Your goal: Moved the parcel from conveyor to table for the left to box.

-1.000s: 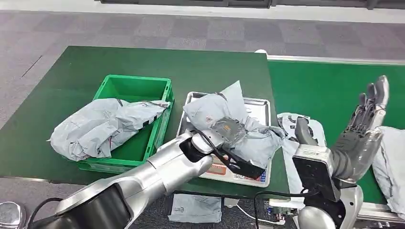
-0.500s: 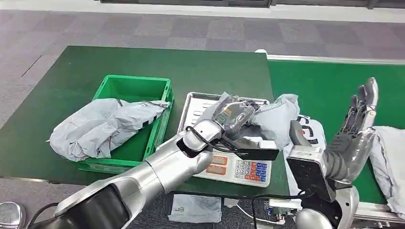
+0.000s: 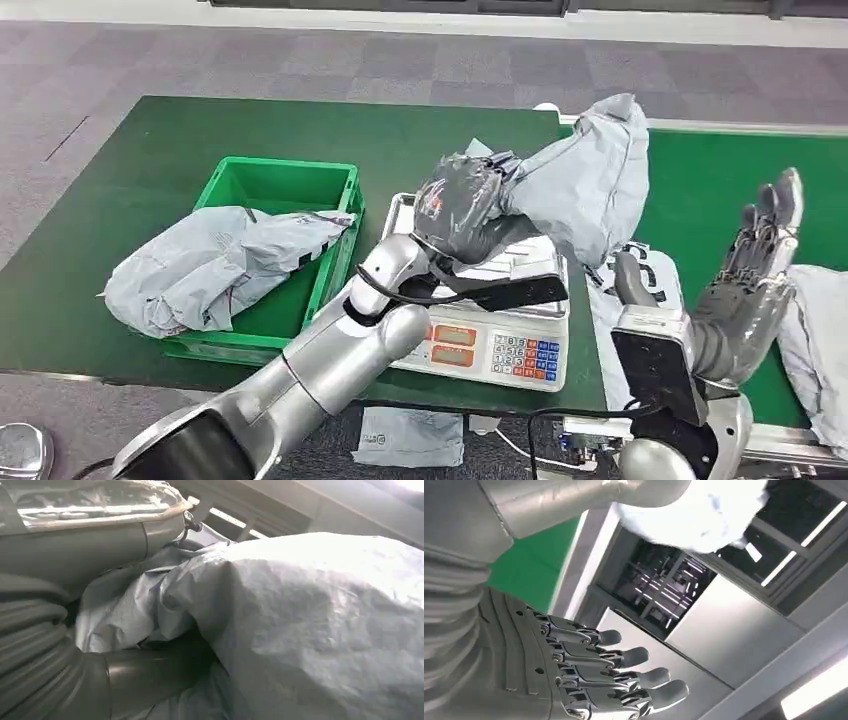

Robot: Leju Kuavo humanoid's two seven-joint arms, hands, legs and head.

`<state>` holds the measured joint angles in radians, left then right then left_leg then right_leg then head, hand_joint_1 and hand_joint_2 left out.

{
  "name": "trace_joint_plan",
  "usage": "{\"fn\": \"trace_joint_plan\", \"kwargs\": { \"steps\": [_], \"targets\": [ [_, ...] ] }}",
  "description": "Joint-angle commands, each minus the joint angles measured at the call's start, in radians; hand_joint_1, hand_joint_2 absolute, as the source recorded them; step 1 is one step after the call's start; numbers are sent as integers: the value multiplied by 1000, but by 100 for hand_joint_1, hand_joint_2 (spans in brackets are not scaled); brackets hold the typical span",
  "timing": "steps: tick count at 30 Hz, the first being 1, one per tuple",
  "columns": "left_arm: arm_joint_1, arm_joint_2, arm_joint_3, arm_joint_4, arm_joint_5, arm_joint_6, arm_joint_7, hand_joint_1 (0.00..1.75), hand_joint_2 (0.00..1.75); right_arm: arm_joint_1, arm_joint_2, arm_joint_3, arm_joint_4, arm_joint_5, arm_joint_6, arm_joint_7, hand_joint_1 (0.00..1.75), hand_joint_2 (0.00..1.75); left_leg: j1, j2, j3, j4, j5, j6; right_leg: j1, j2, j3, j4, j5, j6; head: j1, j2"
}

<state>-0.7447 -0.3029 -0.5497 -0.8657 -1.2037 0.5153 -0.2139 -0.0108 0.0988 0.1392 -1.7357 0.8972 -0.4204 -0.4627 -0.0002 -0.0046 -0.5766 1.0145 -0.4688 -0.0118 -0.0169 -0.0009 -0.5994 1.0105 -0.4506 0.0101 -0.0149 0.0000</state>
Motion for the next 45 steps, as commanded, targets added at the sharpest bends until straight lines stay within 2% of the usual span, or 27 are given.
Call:
{"fn": "trace_joint_plan", "kwargs": {
  "steps": [1, 4, 7, 13, 15, 17, 19, 20, 21, 24, 34, 35, 39, 42, 43, 44, 45],
  "targets": [
    [20, 42, 95, -73, -150, -113, 81, 164, 175, -21, -18, 17, 52, 1, -4, 2, 0, 175, 1, 2, 0, 0, 0, 0, 1, 2, 0, -1, 1, -1, 0, 0],
    [0, 43, 111, 11, -190, -116, 86, 159, 175, -22, -22, 14, 63, -4, -8, -3, 0, 175, 0, 3, 1, -1, 0, 0, 0, 2, 0, -1, 1, 0, 0, 0],
    [0, 43, 111, 11, -190, -116, 86, 161, 175, -22, -22, 14, 63, -4, -8, -3, 0, 175, 1, 3, 2, -2, 1, 0, 1, 2, 1, -3, 2, -1, 0, 0],
    [-61, 69, 111, 130, -341, -161, 174, 150, 175, -20, -21, 6, 71, -12, -6, -10, 0, 175, 0, 2, 0, 0, 0, 0, 0, 1, 0, -1, 0, 0, 0, 0],
    [-86, 114, 52, 145, -367, -167, 250, 143, 175, -23, -19, 0, 77, -15, -3, -14, 0, 175, 0, 2, 0, -1, 0, 0, 1, 2, 0, -1, 1, -1, 0, 0],
    [-107, 174, -7, 118, -367, -209, 349, 129, 175, -28, -9, -12, 72, -13, 2, -15, 0, 175, 1, 3, 1, -1, 1, 0, 1, 2, 1, -2, 1, -1, 0, 0],
    [-107, 200, -4, 81, -367, -234, 357, 124, 175, -22, -4, -19, 57, -7, 11, -12, 0, 175, 1, 4, 0, 0, 0, -1, 1, 4, -1, 0, 1, -1, 0, 0],
    [-125, 234, -45, 65, -367, -263, 420, 117, 175, -14, 0, -30, 48, -4, 11, -9, 0, 175, 1, 4, 0, -1, 0, -1, 1, 4, -1, -1, 2, -1, 0, 0],
    [-129, 245, -39, 51, -367, -273, 422, 113, 175, -9, 0, -34, 42, -2, 14, -8, 0, 175, 1, 3, -1, 0, 0, -1, 1, 3, -2, 0, 1, -1, 0, 0],
    [-128, 310, -57, -32, -367, -282, 485, 113, 175, 10, 4, -52, 21, -5, 23, -19, 0, 175, 2, 3, -1, 0, 1, -2, 3, 3, -2, -1, 2, -3, 0, 0],
    [-118, 318, -55, -57, -367, -293, 481, 113, 175, 11, 7, -54, 21, -6, 24, -22, 0, 175, 3, 2, 1, -2, 2, -2, 3, 2, 0, -2, 2, -2, 0, 0],
    [-119, 337, -78, -70, -367, -274, 528, 113, 175, 13, 6, -55, 22, -4, 24, -24, 0, 175, 3, 2, 0, -1, 2, -2, 3, 2, -1, -1, 2, -2, 0, 0],
    [-96, 424, -82, -163, -367, -253, 571, 115, 175, 33, -4, -55, 20, -7, 17, -36, 0, 175, 3, 3, 0, -2, 2, -2, 3, 3, -1, -2, 2, -3, 0, 0],
    [-91, 477, -99, -190, -367, -283, 590, 108, 175, 47, -16, -59, 19, -19, 3, -46, 0, 175, 2, 3, -1, 0, 1, -2, 2, 4, -2, 0, 1, -2, 0, 0],
    [-89, 488, -113, -183, -367, -306, 595, 105, 175, 53, -16, -63, 14, -20, -3, -46, 0, 175, 2, 3, 0, -1, 1, -2, 3, 4, -2, 0, 1, -3, 0, 0],
    [-80, 482, -105, -138, -367, -364, 586, 101, 175, 63, -18, -68, 4, -23, -9, -45, 0, 175, 3, 4, 1, -2, 1, -3, 3, 4, -1, -1, 2, -3, 0, 0],
    [-73, 471, -89, -87, -367, -361, 577, 103, 175, 71, -20, -70, -5, -25, -8, -45, 0, 175, 3, 2, 1, -2, 2, -2, 3, 3, -1, -1, 1, -2, 0, 0]
  ]
}}
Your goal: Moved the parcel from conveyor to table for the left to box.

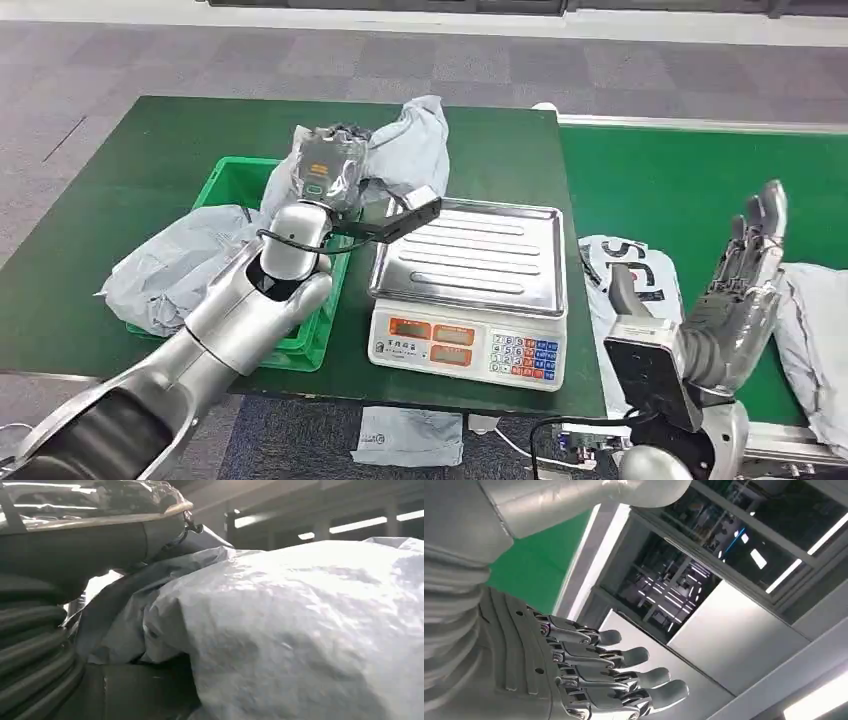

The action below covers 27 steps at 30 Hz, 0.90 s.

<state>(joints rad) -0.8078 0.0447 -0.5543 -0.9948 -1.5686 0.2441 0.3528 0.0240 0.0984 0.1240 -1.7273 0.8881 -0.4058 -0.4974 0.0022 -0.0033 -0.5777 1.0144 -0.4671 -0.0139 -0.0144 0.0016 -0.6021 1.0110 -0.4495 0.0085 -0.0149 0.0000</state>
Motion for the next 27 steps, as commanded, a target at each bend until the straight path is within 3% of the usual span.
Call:
{"fn": "trace_joint_plan", "kwargs": {
  "steps": [1, 4, 12, 27],
  "targets": [
    [-18, 120, -92, 110, -2, -83, 10, 103, 175, 42, -21, -57, -20, -18, -21, -10, 0, 175, 1, 1, 3, -3, 0, 0, 1, 0, 3, -3, 1, -1, 0, 0],
    [-27, 101, -73, 257, -2, -33, -4, 101, 175, 48, -23, -60, -29, -19, -20, -7, 0, 175, 1, 0, 4, -3, 1, 0, 1, -1, 4, -3, 0, -1, 0, 0],
    [-82, 79, -92, 593, -2, -203, 13, 101, 175, 70, -48, -76, -39, -37, -51, -3, 0, 175, 1, 1, 2, -1, 0, 0, 1, 0, 2, -1, 0, -1, 0, 0],
    [-88, 86, -79, 600, -2, -203, 13, 101, 175, 84, -50, -76, -46, -42, -57, -7, 0, 175, 2, 5, 3, -2, 2, -2, 2, 2, 2, -3, 3, -4, 0, 0]
  ]
}}
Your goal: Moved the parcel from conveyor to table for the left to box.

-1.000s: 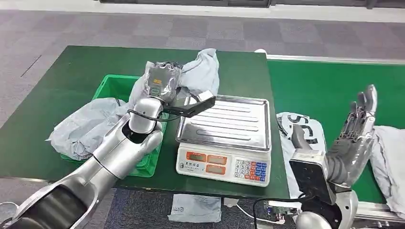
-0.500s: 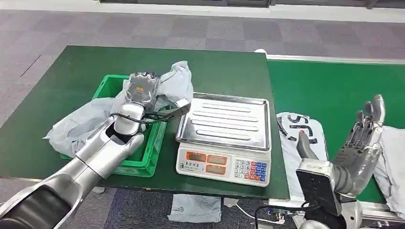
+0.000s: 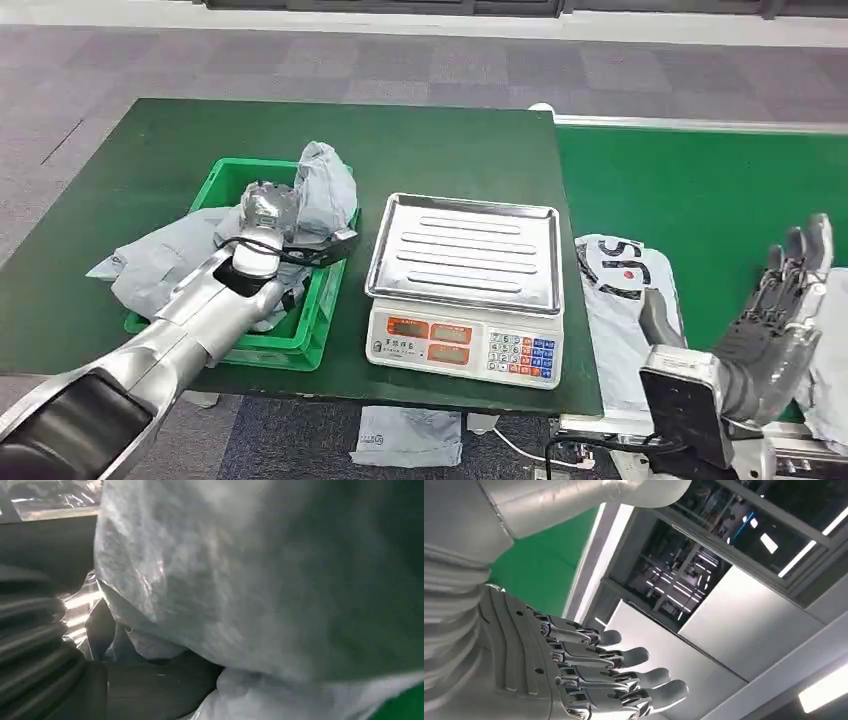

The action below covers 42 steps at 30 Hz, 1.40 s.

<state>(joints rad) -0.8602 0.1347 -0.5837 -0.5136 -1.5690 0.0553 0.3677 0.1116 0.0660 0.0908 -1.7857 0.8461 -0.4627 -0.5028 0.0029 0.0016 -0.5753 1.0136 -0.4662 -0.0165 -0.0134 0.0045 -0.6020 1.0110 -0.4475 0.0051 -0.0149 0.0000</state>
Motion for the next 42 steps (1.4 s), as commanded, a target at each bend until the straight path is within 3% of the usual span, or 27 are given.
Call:
{"fn": "trace_joint_plan", "kwargs": {
  "steps": [1, 4, 7, 8, 9, 10, 13, 15, 16, 17, 19, 20, 22, 25, 28, 42],
  "targets": [
    [-36, -4, -50, 119, -2, -14, -2, 101, 175, -4, -17, -43, 12, 0, 0, -2, 0, 175, 1, -1, 1, -1, 1, 0, 1, -1, 1, -2, 1, 0, 0, 0],
    [-31, 6, -38, 114, -2, -42, 16, 99, 175, -1, -17, -40, 13, -3, -4, -3, 0, 175, 1, -1, 1, -2, 1, 0, 1, -1, 2, -3, 1, 0, 0, 0],
    [-18, 26, -4, 141, -2, -105, 14, 68, 175, -12, -17, -31, 29, -8, -6, -6, 0, 175, 1, 1, 2, -2, 1, 0, 1, 1, 2, -3, 1, -1, 0, 0],
    [-12, 29, 2, 146, -2, -105, 12, 47, 175, -18, -16, -29, 33, -9, -6, -5, 0, 175, 1, 2, 2, -3, 1, 0, 1, 2, 2, -3, 2, -1, 0, 0],
    [-4, 29, 20, 157, -1, -120, 6, 12, 175, -22, -15, -28, 37, -10, -6, -4, 0, 175, 1, 3, 2, -2, 0, 0, 1, 3, 2, -2, 1, -1, 0, 0],
    [6, 24, 63, 169, 19, -131, -19, 0, 175, -31, -15, -26, 46, -10, -7, -3, 0, 175, 0, 3, 2, -1, 0, 0, 0, 3, 2, -1, 1, 0, 0, 0],
    [30, 0, 182, 127, 68, 72, -96, 0, 175, -11, -13, -32, 23, -4, -7, 6, 0, 175, 0, 3, 2, -2, 0, 0, 1, 3, 2, -1, 1, 0, 0, 0],
    [59, -25, 283, 16, 149, 231, -227, 0, 175, 30, -9, -40, -14, 5, -2, 5, 0, 175, 0, 3, 3, -2, 0, -1, 1, 2, 2, -2, 1, -1, 0, 0],
    [189, -96, 452, -303, 563, 446, -660, 0, 175, 58, -5, -42, -24, 20, 9, 18, 0, 175, 0, 2, 3, -4, 1, -1, 1, 1, 3, -3, 1, -1, 0, 0],
    [221, -106, 454, -396, 590, 446, -681, 0, 175, 59, -5, -41, -23, 19, 7, 15, 0, 175, 1, 2, 3, -4, 1, -1, 2, 1, 2, -3, 1, -1, 0, 0],
    [363, -108, 424, -782, 715, 298, -616, 0, 175, 50, -7, -38, -4, 12, -10, 10, 0, 175, 1, -6, 1, -3, 2, -1, 2, -7, 2, -4, 0, 0, 0, 0],
    [393, -123, 417, -849, 841, 295, -702, 0, 175, 49, -6, -41, -2, 8, -19, 12, 0, 175, -1, -5, 0, -1, 2, -1, 1, -5, 0, -2, 0, 0, -1, 0],
    [463, -136, 376, -949, 855, 298, -707, 0, 175, 51, -3, -48, -3, 5, -24, 13, 0, 175, 0, -7, -1, -1, 1, -1, 2, -7, 1, -2, -2, 0, 0, 0],
    [549, -147, 344, -1019, 891, 287, -707, 0, 175, 62, 2, -55, -18, 12, -21, 17, 0, 175, -1, 3, 4, -4, -2, 0, -1, 4, 4, -4, -1, 0, 0, 0],
    [596, -152, 338, -1056, 907, 280, -715, 0, 175, 56, -4, -58, -19, 10, -13, 20, 0, 175, -1, 7, 5, -4, -5, 0, -1, 6, 3, -3, -2, 0, 0, 0],
    [637, -163, 327, -1035, 889, 201, -727, 0, 175, 50, -6, -64, -9, -2, -2, 10, 0, 175, 0, 3, 4, -4, -4, 2, 0, 1, 5, -5, -2, 1, 0, 0]
  ]
}}
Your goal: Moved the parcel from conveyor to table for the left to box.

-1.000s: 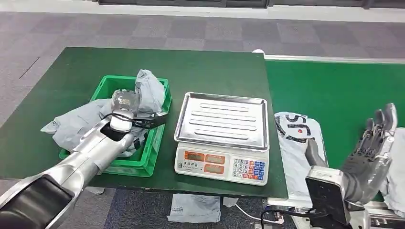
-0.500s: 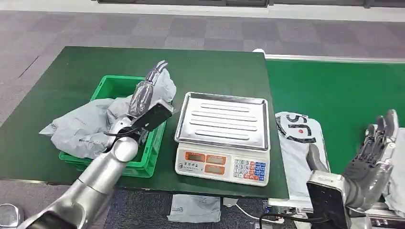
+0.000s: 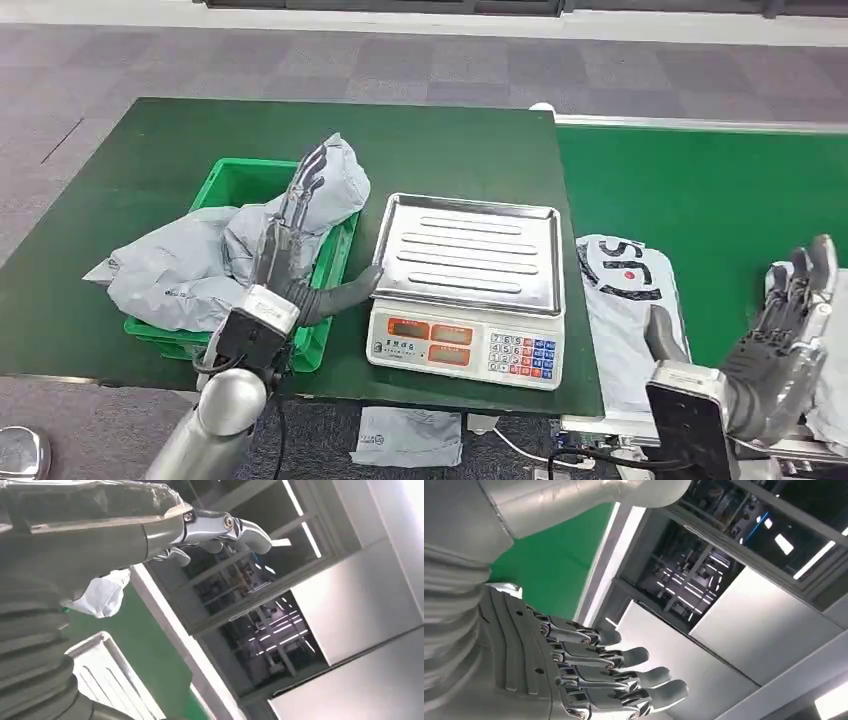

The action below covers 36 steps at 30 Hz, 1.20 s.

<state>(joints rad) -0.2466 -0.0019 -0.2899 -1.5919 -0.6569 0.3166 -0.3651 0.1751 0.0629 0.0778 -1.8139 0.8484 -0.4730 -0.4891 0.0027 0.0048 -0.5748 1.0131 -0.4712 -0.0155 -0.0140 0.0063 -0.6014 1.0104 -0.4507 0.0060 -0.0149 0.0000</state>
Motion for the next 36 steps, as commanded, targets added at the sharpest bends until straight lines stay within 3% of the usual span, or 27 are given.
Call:
{"fn": "trace_joint_plan", "kwargs": {
  "steps": [1, 4, 12, 19, 33, 36],
  "targets": [
    [24, -26, 33, 43, -24, -60, 5, 0, 175, -13, -3, -51, 19, -4, 9, -3, 0, 175, 0, -1, 2, -1, 0, 0, 0, -1, 2, -2, 0, 0, 0, 0],
    [15, -36, 0, 106, -60, -138, 14, 0, 175, -17, -17, -49, 37, -21, 12, -6, 0, 175, 0, -1, 2, -2, 1, 0, 0, -2, 3, -3, 0, 0, 0, 0],
    [20, -52, -16, 154, -62, -164, 4, 0, 175, -21, -14, -50, 59, -28, 3, -8, 0, 175, 0, -2, 3, -3, 1, 0, 0, -2, 3, -3, 1, 0, 0, 0],
    [52, -59, -116, 189, -133, -147, -152, 0, 175, 32, 19, -66, 7, -9, -10, -19, 0, 175, 0, -4, 3, -2, 0, 0, 0, -4, 3, -2, -1, 0, 0, 0],
    [49, -59, -117, 177, -133, -151, -150, 0, 175, 27, 21, -67, 4, -7, -2, -15, 0, 175, 0, -3, 2, -3, 1, 0, 1, -3, 3, -3, 0, 0, 0, 0],
    [53, -73, -113, 159, -103, -161, -196, 0, 175, 27, 37, -83, -3, -9, -8, -17, 0, 175, 0, -2, 1, -1, 0, 0, 0, -2, 2, -2, 0, 0, 0, 0]
  ]
}}
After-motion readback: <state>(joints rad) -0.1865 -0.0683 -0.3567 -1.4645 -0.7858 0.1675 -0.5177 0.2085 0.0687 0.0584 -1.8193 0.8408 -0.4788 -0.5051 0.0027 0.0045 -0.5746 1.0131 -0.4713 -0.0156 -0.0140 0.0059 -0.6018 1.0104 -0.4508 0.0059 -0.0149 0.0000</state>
